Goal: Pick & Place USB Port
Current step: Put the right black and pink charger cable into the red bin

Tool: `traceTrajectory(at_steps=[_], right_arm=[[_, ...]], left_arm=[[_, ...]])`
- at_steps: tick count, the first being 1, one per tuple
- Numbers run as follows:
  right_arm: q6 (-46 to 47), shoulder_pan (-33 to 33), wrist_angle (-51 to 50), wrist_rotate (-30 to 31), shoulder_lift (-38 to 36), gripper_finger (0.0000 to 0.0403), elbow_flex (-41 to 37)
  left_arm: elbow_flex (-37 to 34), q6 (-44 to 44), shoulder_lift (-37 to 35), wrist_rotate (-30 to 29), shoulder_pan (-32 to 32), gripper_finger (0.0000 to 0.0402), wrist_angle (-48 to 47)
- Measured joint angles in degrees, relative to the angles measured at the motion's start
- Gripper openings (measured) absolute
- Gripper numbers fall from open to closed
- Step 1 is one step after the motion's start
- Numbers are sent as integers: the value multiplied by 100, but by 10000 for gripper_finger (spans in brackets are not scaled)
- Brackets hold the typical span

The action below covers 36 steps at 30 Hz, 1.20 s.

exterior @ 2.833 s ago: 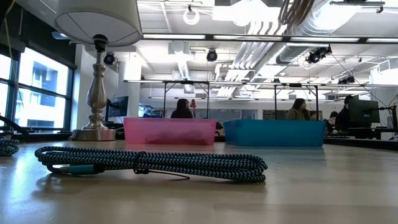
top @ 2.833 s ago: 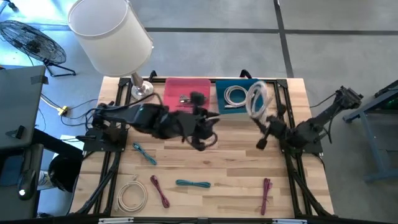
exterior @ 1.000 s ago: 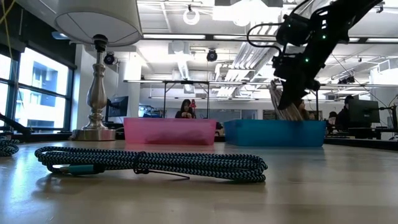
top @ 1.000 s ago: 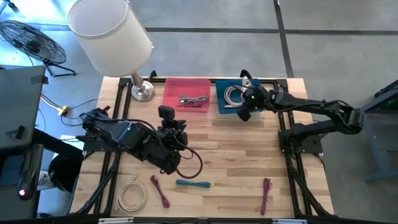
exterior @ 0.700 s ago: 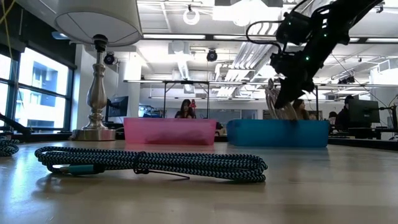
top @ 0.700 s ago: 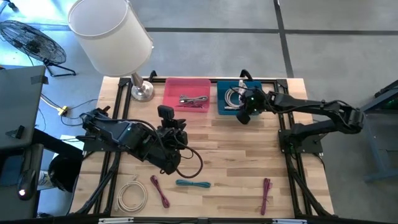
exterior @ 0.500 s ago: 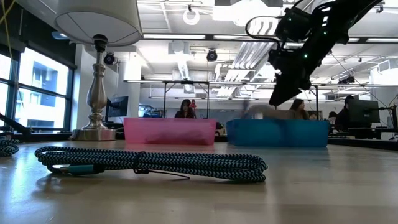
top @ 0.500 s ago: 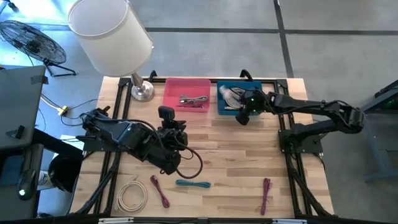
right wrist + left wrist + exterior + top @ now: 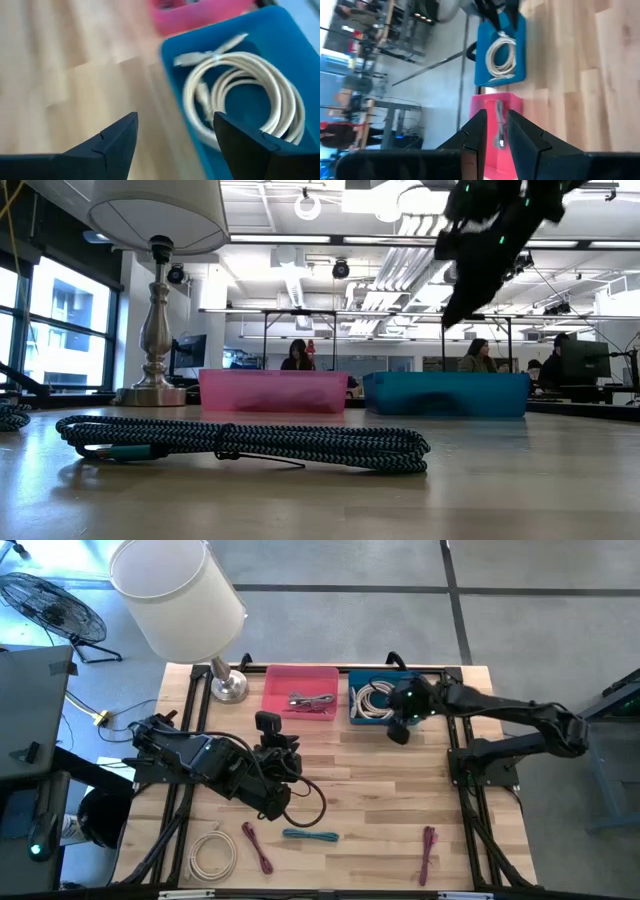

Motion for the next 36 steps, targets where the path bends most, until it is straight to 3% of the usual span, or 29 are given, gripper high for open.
traceTrajectory(at_steps=[7,10,14,20,27,36], right_arm=[[-1126,437,-2768,-994,-479,252,1362],[-1296,957,-3314,-1452,-695,252,1561],[-1170,1938,-3652,-1573,-926,252,1555],[-550,3727,-3715,-1015,-888,251,1548],[-261,5732,-3458,-522,-285,251,1548],[7,7530,-3451,506,884,251,1548]], left_arm=[[0,55,91,724,43,69,-2],[-7,192,205,962,69,69,-5],[-4,192,390,1057,128,69,2],[-2,132,706,1072,310,69,53],[-2,-311,1079,1130,509,69,61],[-7,-512,1407,1348,525,69,363]])
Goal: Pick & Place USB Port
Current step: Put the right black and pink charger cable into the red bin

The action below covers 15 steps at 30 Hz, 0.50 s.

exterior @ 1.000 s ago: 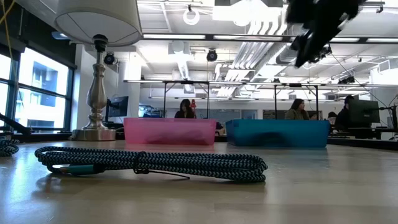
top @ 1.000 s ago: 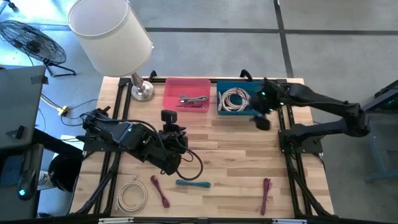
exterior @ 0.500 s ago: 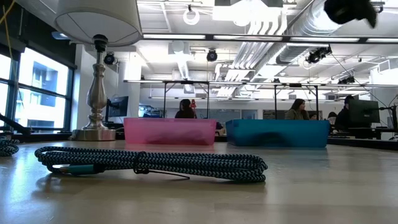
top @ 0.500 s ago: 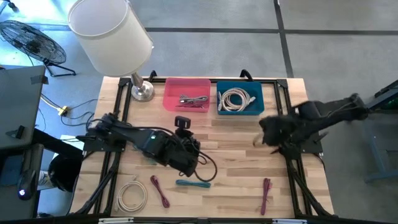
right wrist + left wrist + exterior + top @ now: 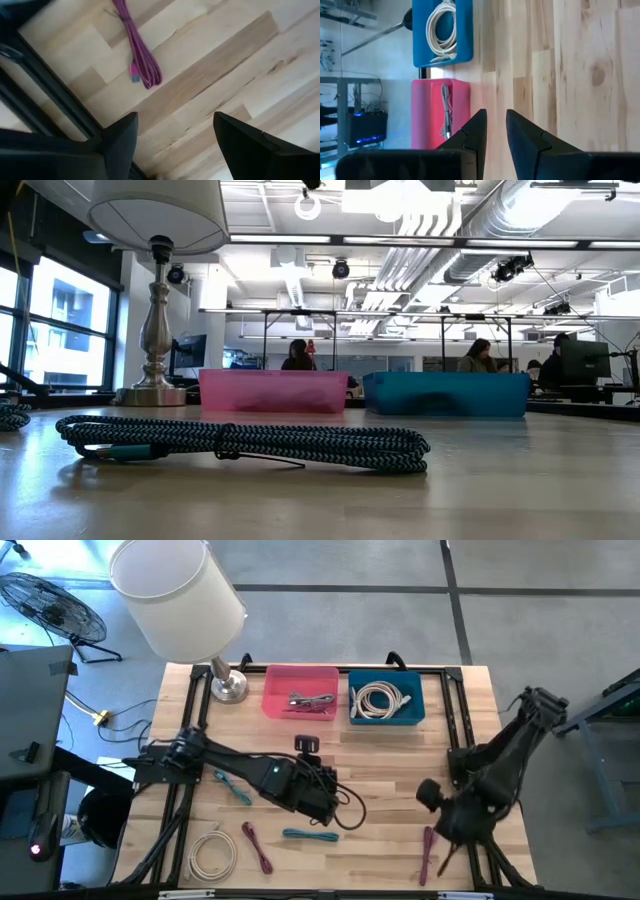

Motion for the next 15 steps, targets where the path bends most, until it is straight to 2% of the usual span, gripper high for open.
traceTrajectory(at_steps=[4,10,15], right_arm=[[89,381,98,239,499,251,0],[211,737,552,236,1134,251,29],[218,961,657,281,1693,251,387]], left_arm=[[1,-258,27,34,0,69,7],[4,-329,25,28,0,69,111],[4,-329,25,31,0,69,105]])
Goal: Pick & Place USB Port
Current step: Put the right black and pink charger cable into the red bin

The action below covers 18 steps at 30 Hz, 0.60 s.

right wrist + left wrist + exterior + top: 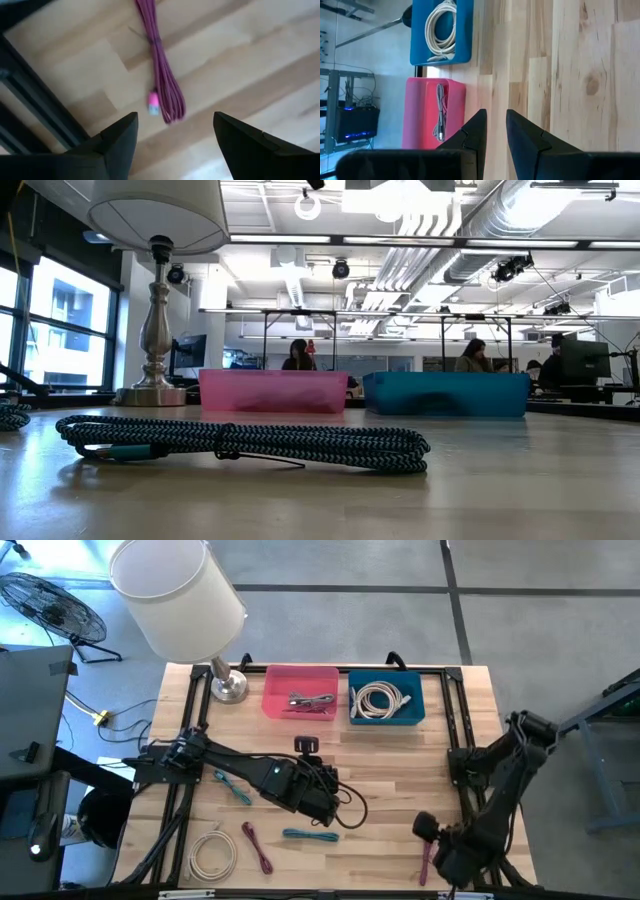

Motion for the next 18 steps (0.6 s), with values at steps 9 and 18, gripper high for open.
traceTrajectory(at_steps=[9,18], right_arm=[[177,90,-29,210,799,251,913],[437,90,110,-143,826,251,509]], left_arm=[[0,-127,0,314,-9,69,85],[0,-127,-1,382,-9,69,146]])
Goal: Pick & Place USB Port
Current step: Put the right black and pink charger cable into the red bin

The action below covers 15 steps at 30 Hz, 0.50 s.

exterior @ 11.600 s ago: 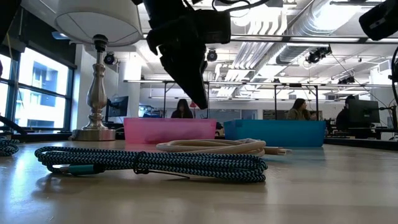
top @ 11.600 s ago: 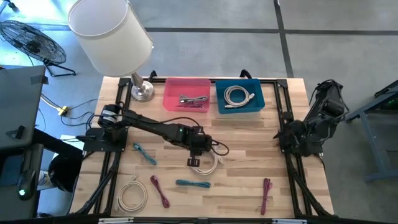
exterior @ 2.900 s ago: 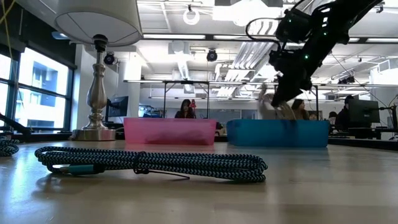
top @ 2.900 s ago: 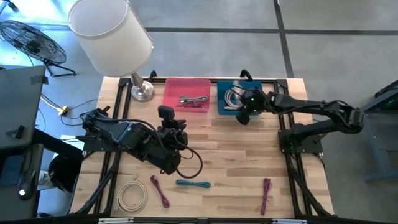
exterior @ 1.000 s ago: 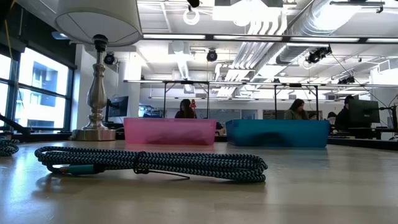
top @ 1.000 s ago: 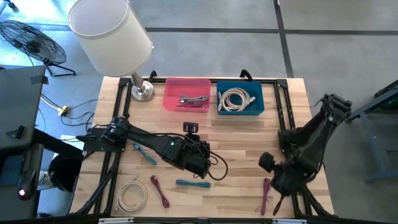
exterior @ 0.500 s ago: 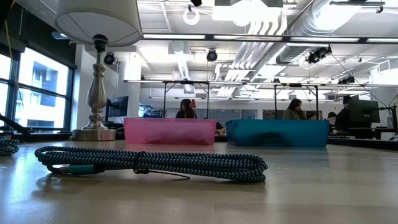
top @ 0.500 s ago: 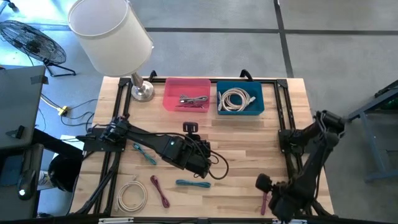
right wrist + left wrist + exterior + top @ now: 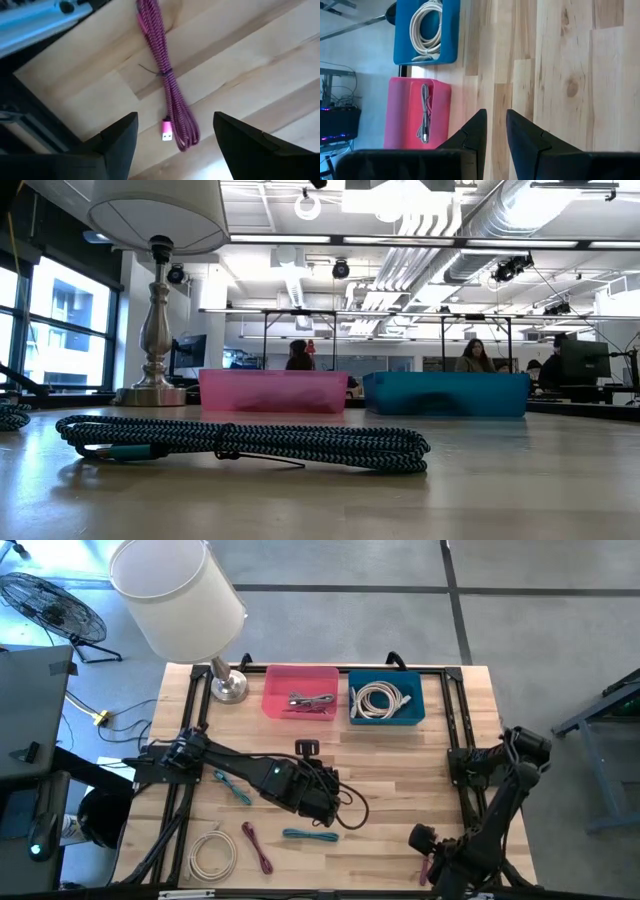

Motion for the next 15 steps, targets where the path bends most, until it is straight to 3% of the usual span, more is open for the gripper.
traceTrajectory(at_steps=[15], right_arm=[[-60,-81,1286,-206,-2,251,-813]], left_arm=[[0,1,-1,7,0,69,26]])
